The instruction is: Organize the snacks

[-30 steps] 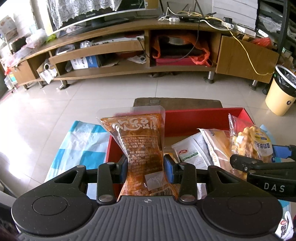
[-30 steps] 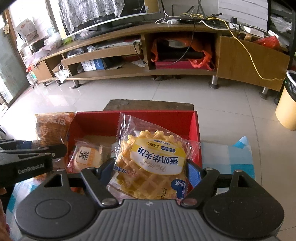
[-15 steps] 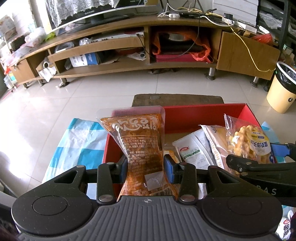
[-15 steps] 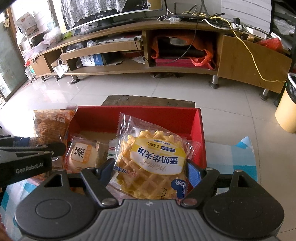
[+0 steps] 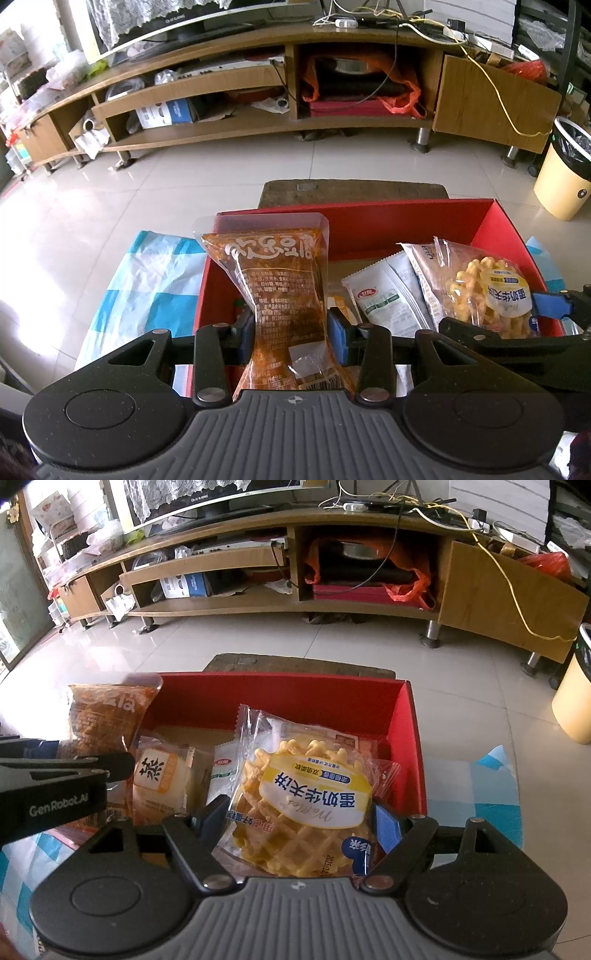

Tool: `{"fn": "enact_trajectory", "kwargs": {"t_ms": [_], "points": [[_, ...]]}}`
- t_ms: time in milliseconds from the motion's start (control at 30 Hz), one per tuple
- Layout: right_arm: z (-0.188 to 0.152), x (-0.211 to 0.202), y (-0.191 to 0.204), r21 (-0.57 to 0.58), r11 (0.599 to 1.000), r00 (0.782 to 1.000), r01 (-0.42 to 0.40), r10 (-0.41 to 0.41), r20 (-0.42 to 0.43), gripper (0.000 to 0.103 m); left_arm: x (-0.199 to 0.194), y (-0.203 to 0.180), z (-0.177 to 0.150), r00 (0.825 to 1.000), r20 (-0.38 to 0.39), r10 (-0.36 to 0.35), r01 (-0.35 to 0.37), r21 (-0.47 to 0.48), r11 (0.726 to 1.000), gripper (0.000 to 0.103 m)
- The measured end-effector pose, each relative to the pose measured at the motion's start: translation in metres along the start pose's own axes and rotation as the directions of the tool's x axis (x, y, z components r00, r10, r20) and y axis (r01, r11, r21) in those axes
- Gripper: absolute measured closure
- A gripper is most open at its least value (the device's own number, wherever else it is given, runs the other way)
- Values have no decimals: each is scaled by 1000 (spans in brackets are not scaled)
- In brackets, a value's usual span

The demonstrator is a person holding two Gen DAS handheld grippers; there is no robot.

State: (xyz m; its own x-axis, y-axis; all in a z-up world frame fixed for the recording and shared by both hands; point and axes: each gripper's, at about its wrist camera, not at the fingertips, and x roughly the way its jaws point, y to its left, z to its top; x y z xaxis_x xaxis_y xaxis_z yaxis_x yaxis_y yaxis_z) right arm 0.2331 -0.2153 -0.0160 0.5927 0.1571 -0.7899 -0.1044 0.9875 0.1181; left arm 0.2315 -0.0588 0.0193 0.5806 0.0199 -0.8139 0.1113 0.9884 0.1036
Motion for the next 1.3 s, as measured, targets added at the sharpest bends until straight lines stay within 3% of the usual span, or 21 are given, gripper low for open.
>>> {"fn": "enact_trajectory", "kwargs": {"t_ms": [667,900,1300], "points": [[-2,14,2,-13,1000,1000,15,-15,4,27,14,-8,-1,1000,-19,-2,2,1,1000,51],[1,18,-3,10,1000,1000,9,-8,-2,25,14,-5,1,999,-18,27,-27,-1,1000,38],[1,16,-4,9,1000,1000,21,-21,11,23,10,-3,3,999,-6,40,-40,-13,999,26]]}}
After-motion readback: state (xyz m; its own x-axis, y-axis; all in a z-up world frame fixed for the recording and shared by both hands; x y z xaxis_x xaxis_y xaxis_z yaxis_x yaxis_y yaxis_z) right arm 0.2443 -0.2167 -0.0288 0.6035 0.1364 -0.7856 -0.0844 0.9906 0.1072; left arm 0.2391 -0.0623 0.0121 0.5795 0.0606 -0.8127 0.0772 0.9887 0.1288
